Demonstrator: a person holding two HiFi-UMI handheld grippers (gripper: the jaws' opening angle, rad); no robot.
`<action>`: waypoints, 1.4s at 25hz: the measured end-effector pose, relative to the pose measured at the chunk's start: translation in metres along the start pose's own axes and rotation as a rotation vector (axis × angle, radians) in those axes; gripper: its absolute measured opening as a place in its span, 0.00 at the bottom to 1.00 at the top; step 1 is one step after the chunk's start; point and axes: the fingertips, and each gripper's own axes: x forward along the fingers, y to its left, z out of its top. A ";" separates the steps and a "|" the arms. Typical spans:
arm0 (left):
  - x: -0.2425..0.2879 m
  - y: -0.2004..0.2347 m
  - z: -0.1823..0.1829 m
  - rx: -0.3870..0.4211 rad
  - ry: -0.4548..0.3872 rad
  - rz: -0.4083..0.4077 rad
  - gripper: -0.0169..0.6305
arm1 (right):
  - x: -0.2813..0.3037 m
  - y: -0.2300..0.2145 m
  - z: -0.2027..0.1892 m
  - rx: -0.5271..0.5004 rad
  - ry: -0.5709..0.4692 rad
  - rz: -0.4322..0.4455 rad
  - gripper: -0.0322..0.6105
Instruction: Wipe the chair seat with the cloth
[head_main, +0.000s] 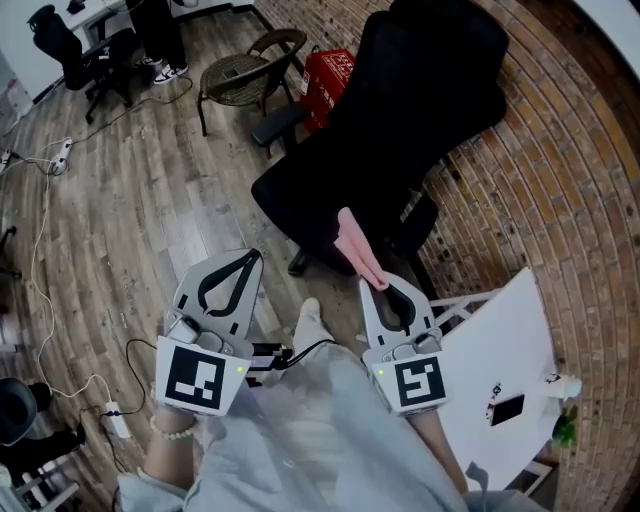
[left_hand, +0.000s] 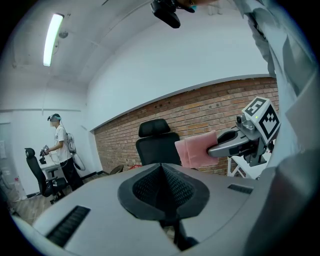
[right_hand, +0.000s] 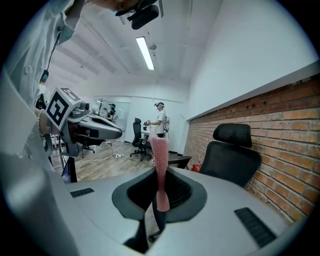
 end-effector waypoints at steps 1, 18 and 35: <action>0.002 0.002 0.000 -0.001 0.002 0.003 0.05 | 0.003 -0.002 0.001 0.002 -0.013 0.000 0.14; 0.126 0.068 0.009 -0.016 0.032 0.084 0.05 | 0.125 -0.106 0.010 -0.009 -0.046 0.068 0.14; 0.268 0.079 0.042 -0.025 0.030 0.056 0.05 | 0.185 -0.232 -0.006 0.040 -0.046 0.040 0.14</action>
